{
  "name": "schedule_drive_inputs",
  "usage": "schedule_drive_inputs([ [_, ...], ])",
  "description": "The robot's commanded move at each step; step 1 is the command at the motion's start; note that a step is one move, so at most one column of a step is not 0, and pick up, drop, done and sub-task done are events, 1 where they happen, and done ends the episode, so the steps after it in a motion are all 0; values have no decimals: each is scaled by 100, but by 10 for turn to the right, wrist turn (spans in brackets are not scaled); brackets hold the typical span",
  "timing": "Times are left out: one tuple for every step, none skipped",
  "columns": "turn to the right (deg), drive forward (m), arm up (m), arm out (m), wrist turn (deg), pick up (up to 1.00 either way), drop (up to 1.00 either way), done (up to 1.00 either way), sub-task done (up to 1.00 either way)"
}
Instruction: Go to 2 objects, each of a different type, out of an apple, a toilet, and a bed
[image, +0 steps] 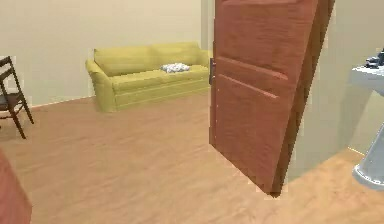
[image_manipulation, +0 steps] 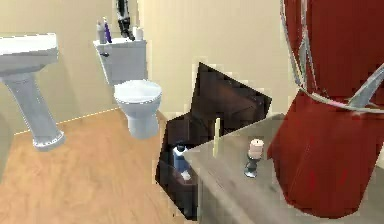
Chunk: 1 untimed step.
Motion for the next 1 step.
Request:
schedule_drive_inputs([
  [-300,0,0,0,0,0,0,0,0],
])
